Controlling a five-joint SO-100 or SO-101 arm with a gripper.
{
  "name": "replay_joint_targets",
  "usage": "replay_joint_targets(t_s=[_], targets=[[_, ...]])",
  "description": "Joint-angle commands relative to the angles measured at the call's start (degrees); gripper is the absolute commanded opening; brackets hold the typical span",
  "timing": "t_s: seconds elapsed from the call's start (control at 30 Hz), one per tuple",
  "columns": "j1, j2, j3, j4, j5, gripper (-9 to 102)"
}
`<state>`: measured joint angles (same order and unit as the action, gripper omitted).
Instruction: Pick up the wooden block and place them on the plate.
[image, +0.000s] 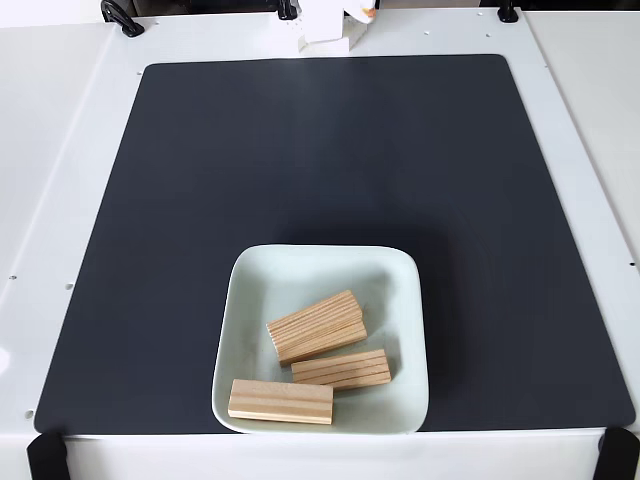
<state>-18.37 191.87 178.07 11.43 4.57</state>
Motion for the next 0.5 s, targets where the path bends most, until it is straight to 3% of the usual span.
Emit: replay_joint_targets(t_s=[0.0,0.13,0.47], targets=[[-0.44,0.35,3.60,-9.05,-0.26,0],[-2.02,-1.14,3.78,-7.12,0.44,0],[-2.72,1.67,3.60,22.85,0.44,0]])
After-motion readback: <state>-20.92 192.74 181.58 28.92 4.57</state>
